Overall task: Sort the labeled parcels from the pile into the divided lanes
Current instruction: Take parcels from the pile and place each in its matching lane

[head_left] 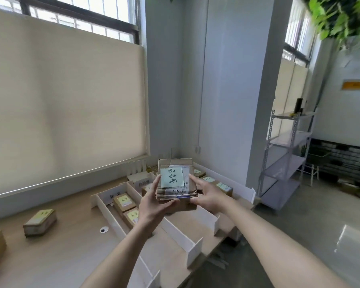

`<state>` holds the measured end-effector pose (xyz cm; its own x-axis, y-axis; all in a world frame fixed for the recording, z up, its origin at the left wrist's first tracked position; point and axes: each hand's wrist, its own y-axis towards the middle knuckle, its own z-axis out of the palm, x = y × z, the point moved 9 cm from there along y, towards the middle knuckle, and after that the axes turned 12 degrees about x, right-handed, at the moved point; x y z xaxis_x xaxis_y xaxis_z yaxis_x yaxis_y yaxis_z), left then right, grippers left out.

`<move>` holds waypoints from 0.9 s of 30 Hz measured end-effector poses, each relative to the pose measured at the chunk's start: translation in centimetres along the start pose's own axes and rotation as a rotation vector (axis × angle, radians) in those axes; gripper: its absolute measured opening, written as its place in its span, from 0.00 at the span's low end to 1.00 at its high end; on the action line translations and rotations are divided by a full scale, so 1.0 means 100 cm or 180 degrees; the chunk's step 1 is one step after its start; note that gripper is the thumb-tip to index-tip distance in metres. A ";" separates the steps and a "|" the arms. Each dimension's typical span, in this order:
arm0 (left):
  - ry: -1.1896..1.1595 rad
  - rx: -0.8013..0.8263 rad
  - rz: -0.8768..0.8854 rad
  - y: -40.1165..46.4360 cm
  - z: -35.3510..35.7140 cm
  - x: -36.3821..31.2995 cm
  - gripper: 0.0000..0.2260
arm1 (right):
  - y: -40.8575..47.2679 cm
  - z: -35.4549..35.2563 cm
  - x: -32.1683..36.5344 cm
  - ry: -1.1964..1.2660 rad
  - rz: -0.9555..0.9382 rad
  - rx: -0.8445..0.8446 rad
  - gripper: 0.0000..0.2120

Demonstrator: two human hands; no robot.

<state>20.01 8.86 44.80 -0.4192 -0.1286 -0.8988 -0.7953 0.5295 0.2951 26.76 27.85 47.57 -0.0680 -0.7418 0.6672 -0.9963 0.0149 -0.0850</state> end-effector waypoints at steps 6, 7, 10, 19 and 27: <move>-0.0040 0.0139 0.0092 0.038 0.117 -0.036 0.47 | -0.051 -0.077 -0.079 -0.0010 0.0084 -0.0058 0.41; -0.0049 0.0185 0.0095 0.044 0.137 -0.042 0.45 | -0.058 -0.090 -0.094 -0.0046 0.0109 -0.0064 0.42; -0.0006 0.0224 0.0206 0.060 0.194 -0.059 0.47 | -0.083 -0.126 -0.137 -0.0087 0.0209 -0.0147 0.44; 0.0255 0.0500 0.0388 0.114 0.339 -0.100 0.38 | -0.132 -0.214 -0.245 -0.0159 0.0502 -0.0482 0.40; 0.0281 0.0873 0.0483 0.188 0.457 -0.106 0.25 | -0.134 -0.294 -0.348 -0.0250 0.0823 -0.0504 0.38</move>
<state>29.46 58.51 45.07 -0.5697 -0.0968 -0.8161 -0.5782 0.7529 0.3143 40.93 73.18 47.23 -0.3222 -0.7492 0.5787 -0.9427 0.3096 -0.1240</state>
